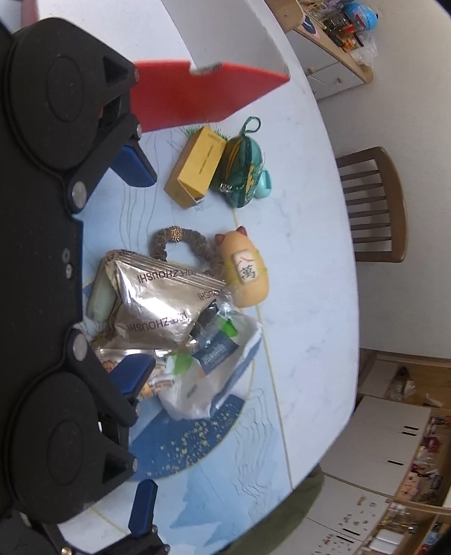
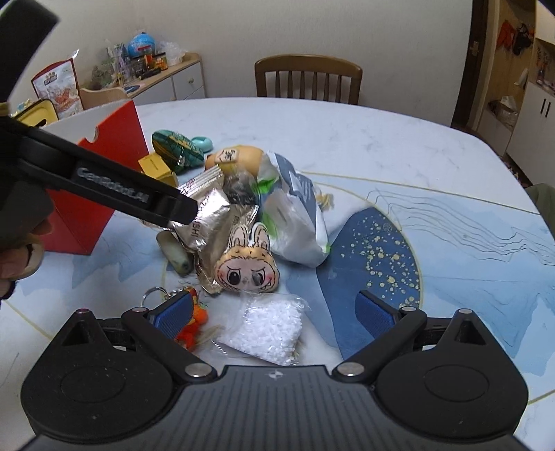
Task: Organize objects
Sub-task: 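Grasp the silver foil bag with the left tool while the right tool grasps the clear bead bag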
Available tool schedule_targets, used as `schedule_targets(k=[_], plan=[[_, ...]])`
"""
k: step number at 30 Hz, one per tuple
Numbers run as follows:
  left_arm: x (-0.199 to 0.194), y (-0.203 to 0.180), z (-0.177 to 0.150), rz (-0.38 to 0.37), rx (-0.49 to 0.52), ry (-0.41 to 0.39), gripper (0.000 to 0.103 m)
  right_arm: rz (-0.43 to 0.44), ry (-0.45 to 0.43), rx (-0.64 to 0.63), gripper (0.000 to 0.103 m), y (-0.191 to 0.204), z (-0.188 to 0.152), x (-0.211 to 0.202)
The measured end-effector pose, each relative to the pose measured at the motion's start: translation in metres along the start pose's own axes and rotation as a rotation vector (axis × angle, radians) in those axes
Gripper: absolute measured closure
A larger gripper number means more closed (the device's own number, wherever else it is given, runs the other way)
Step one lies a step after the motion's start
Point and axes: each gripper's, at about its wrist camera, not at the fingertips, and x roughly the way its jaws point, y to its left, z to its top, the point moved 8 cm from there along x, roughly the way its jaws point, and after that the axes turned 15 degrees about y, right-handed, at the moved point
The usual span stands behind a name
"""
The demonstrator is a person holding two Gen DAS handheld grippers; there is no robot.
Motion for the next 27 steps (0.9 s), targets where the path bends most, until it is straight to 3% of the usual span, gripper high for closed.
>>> schedule_targets(k=[8, 17, 19, 22, 27], plan=[[0.026, -0.008, 0.006, -0.022, 0.029, 0.041, 0.005, 0.045, 0.041, -0.008, 0.014, -0.003, -0.002, 0.017], [0.034, -0.017, 0.006, -0.07, 0.015, 0.059, 0.029, 0.098, 0.087, 0.015, 0.039, -0.007, -0.006, 0.028], [0.033, -0.02, 0.005, -0.078, 0.016, 0.058, 0.04, 0.107, 0.092, 0.024, 0.042, -0.009, -0.006, 0.028], [0.031, -0.023, 0.005, -0.071, 0.022, 0.056, 0.046, 0.122, 0.1, 0.025, 0.052, -0.009, -0.005, 0.028], [0.028, -0.023, 0.003, -0.066, -0.003, 0.06, 0.053, 0.129, 0.107, 0.017, 0.06, -0.01, -0.005, 0.025]])
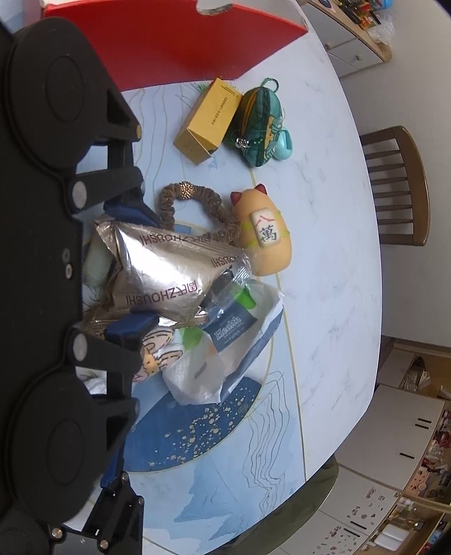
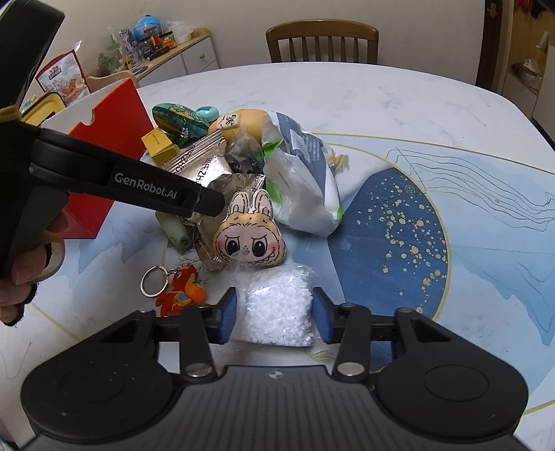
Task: Organize objects
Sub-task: 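Grasp the silver foil bag with the left tool while the right tool grasps the clear bead bag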
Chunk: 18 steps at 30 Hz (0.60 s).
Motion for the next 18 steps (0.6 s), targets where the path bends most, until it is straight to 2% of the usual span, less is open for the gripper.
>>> schedule_targets(k=[7, 18], plan=[[-0.014, 0.003, -0.007, 0.019, -0.042, -0.001, 0.056, 0.019, -0.015, -0.013, 0.064, 0.0, 0.0, -0.014], [-0.072, 0.008, -0.024, 0.007, -0.108, -0.058, 0.056, 0.06, -0.073, -0.017, 0.064, 0.0, 0.005, -0.061]])
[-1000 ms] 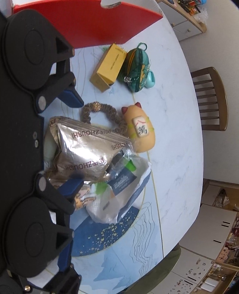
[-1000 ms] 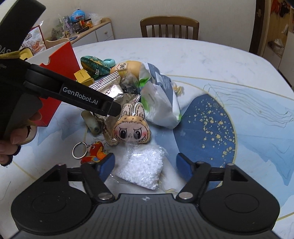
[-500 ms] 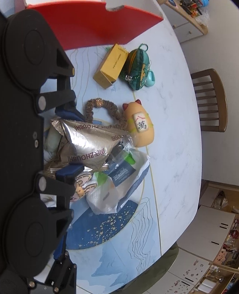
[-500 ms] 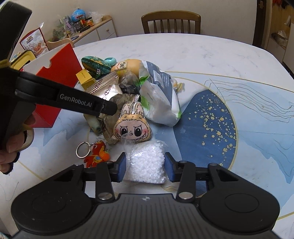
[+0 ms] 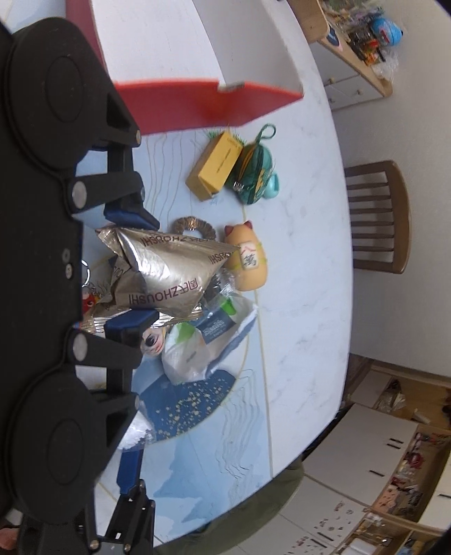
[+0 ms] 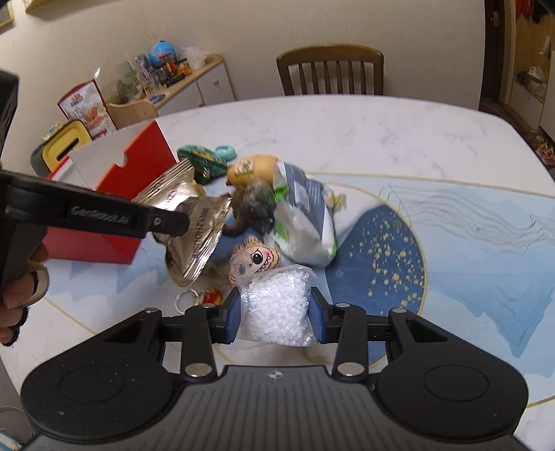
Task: Organize objects
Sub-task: 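Grasp the silver foil bag with the left tool while the right tool grasps the clear bead bag, then carry the foil bag and bead bag over the open red box with both tools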
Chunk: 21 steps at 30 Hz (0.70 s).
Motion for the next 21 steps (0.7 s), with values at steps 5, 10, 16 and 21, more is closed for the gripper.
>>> schedule_targets(k=[5, 10, 16, 21], plan=[[-0.027, 0.012, -0.003, -0.01, -0.052, -0.026, 0.056, 0.021, -0.035, -0.023, 0.064, 0.01, 0.012, -0.021], [-0.05, 0.029, -0.002, -0.023, -0.08, -0.056, 0.072, 0.027, -0.062, -0.061, 0.064, 0.029, 0.029, -0.038], [-0.053, 0.054, -0.004, -0.056, -0.081, -0.063, 0.083, -0.004, -0.091, -0.108, 0.064, 0.055, 0.047, -0.044], [-0.034, 0.074, -0.026, -0.05, -0.045, -0.001, 0.075, -0.033, -0.082, -0.084, 0.064, 0.061, 0.048, -0.041]])
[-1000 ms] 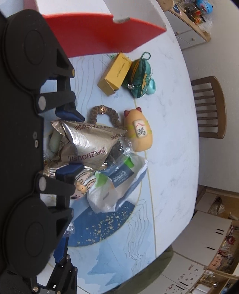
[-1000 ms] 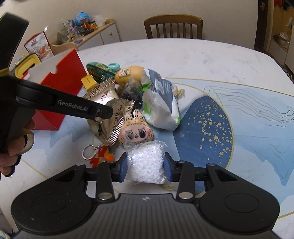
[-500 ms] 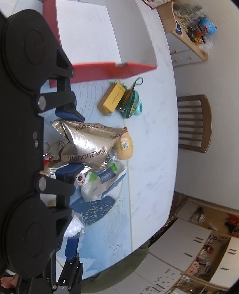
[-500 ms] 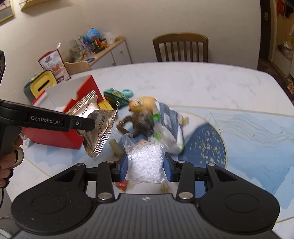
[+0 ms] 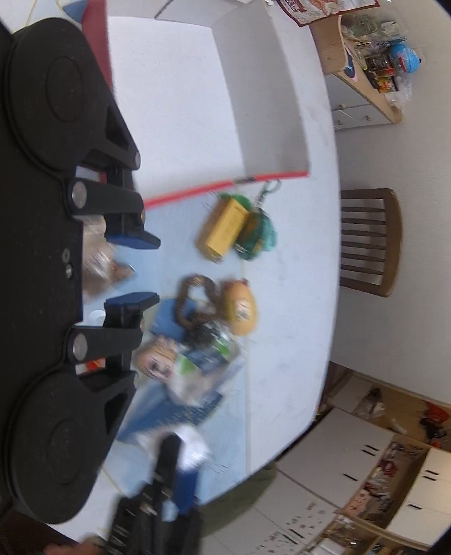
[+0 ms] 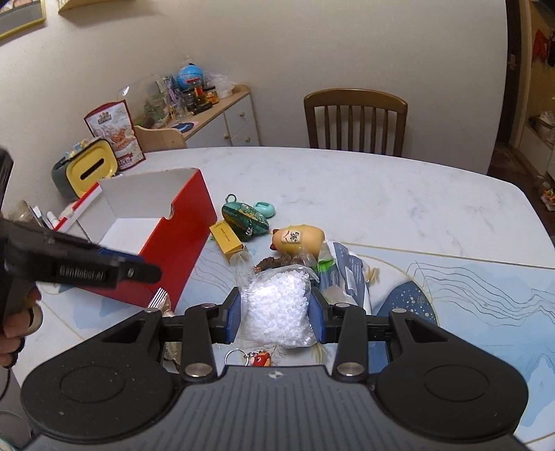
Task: Organize objects
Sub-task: 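Carry the foil bag and bead bag over the open red box with both tools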
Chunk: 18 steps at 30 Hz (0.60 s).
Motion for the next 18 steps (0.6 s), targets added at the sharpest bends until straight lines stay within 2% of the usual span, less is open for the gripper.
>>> schedule_targets(k=[3, 5, 7, 8, 11, 14, 18], plan=[[0.014, 0.006, -0.017, -0.016, 0.015, 0.055, 0.07, -0.015, 0.021, 0.026, 0.064, 0.0, -0.006, 0.005], [0.022, 0.006, -0.028, -0.015, 0.034, 0.077, 0.06, -0.018, 0.03, 0.05, 0.064, 0.0, -0.011, 0.008], [0.028, 0.005, -0.035, -0.027, 0.048, 0.079, 0.022, -0.021, 0.034, 0.064, 0.064, 0.001, -0.016, 0.008], [0.032, 0.004, -0.037, -0.026, 0.049, 0.074, 0.018, -0.023, 0.038, 0.07, 0.064, 0.001, -0.018, 0.009], [0.045, -0.003, -0.042, -0.017, 0.07, 0.085, 0.018, -0.028, 0.048, 0.076, 0.064, 0.002, -0.025, 0.009], [0.064, -0.003, -0.044, -0.021, 0.036, 0.118, 0.018, -0.032, 0.053, 0.077, 0.064, 0.001, -0.029, 0.008], [0.082, -0.001, -0.041, -0.014, -0.022, 0.137, 0.027, -0.04, 0.058, 0.076, 0.064, -0.005, -0.035, 0.005]])
